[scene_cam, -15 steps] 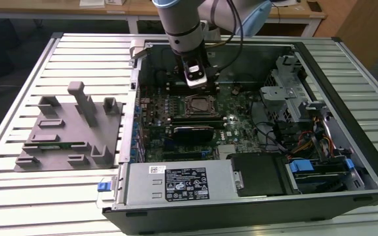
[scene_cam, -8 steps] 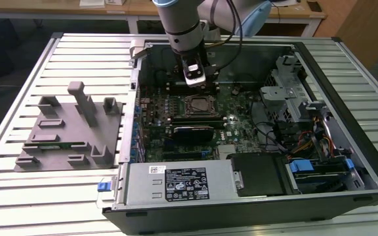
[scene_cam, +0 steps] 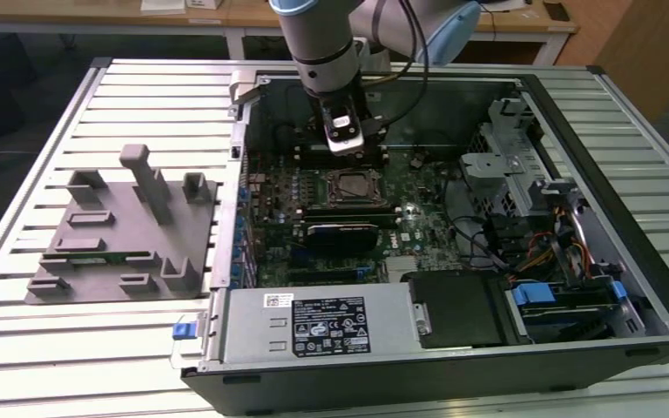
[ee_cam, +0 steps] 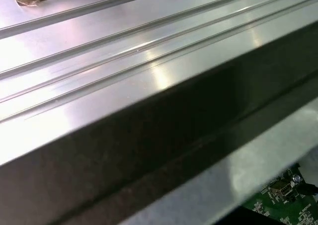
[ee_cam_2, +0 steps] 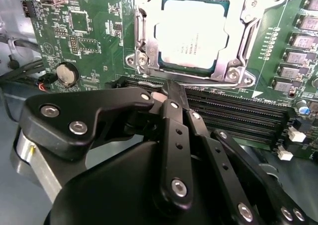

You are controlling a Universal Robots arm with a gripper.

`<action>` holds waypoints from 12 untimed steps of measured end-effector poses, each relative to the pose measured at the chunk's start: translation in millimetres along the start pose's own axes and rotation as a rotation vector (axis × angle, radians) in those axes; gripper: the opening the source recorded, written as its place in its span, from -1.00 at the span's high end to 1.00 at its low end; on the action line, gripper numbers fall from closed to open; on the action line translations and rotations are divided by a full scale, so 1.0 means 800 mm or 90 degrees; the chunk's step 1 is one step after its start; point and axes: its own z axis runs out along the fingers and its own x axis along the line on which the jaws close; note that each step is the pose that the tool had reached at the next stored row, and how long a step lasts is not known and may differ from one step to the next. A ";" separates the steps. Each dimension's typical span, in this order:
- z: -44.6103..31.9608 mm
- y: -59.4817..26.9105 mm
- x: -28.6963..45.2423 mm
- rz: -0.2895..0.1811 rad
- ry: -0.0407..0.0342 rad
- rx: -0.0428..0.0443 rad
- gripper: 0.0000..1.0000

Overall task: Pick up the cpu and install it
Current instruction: 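Install the first cpu locking lever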

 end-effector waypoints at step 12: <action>0.0029 -0.001 0.0007 -0.002 -0.0037 0.0074 0.79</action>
